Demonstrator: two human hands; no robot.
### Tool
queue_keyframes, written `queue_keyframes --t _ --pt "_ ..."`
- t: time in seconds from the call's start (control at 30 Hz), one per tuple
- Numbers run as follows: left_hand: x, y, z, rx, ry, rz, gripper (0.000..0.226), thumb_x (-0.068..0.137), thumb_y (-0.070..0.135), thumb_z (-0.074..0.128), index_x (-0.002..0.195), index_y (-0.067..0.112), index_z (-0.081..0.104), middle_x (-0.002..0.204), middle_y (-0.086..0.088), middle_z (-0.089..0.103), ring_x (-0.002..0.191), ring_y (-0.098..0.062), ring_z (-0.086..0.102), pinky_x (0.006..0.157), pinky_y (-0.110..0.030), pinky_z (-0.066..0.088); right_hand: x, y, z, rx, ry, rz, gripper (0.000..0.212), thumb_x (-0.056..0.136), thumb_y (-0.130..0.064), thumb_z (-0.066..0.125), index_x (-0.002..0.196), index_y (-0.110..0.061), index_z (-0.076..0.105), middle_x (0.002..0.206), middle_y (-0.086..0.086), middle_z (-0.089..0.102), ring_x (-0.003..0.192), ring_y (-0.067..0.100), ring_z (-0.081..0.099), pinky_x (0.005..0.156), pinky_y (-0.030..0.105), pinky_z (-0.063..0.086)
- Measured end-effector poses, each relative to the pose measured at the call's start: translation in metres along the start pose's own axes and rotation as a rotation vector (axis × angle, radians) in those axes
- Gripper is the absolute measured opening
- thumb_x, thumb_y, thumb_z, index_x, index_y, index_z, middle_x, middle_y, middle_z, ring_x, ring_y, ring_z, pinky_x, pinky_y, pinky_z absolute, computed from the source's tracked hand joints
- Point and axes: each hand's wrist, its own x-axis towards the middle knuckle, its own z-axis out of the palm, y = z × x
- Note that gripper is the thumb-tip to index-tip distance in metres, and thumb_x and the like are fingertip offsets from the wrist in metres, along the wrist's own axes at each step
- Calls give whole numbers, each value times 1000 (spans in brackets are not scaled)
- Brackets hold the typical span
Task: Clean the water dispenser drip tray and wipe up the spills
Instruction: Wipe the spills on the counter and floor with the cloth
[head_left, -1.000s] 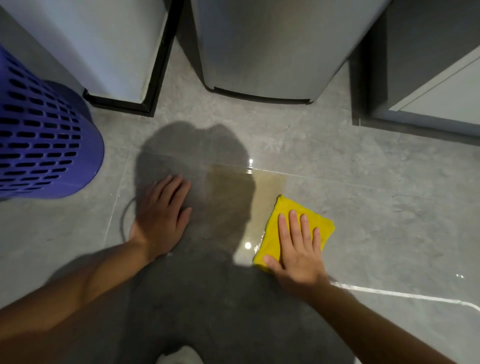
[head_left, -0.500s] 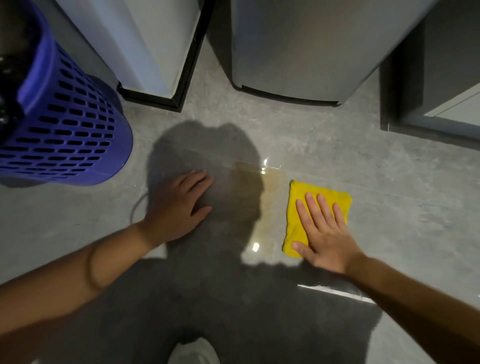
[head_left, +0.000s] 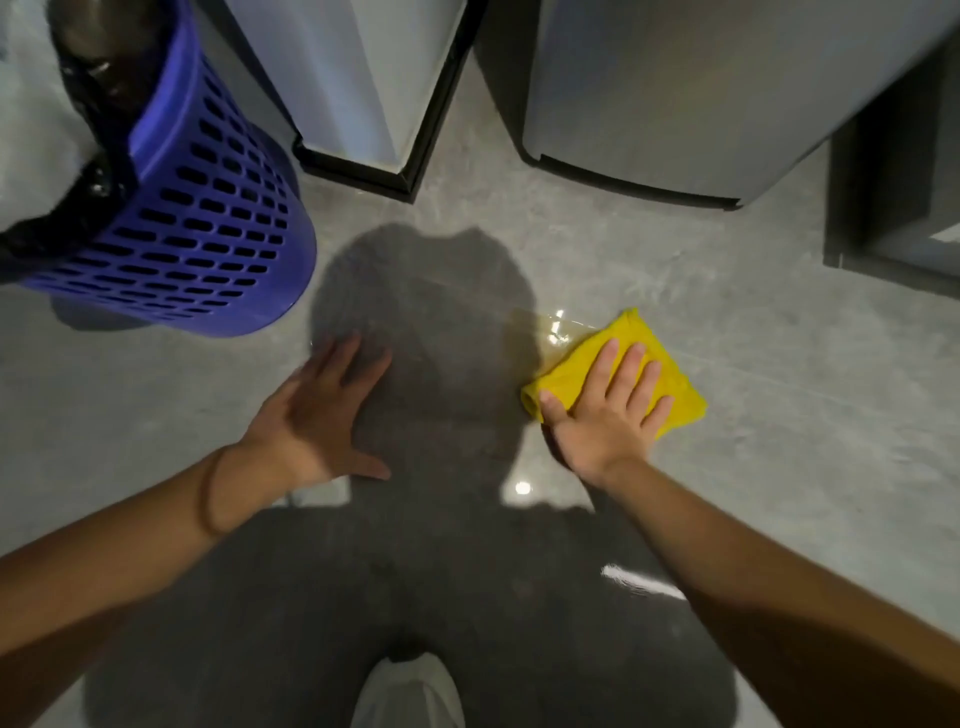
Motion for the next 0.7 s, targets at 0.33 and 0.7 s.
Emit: queue_keyframes --t 0.33,0.7 --pt "-9 11 -10 -50 12 -5 141 54 79 81 165 28 10 173 -14 1 156 -45 6 121 -58 26 35 69 -53 -488 -35 -718 96 90 -79 18 163 -21 -2 171 10 -5 158 37 -5 124 65 11" --pt "-9 7 -3 -61 51 -14 141 48 79 82 163 29 17 173 -13 8 156 -45 9 121 -60 25 -126 -21 53 -16 -1 -13 94 90 -67 42 152 3 43 157 33 39 141 56 41 108 72 34"
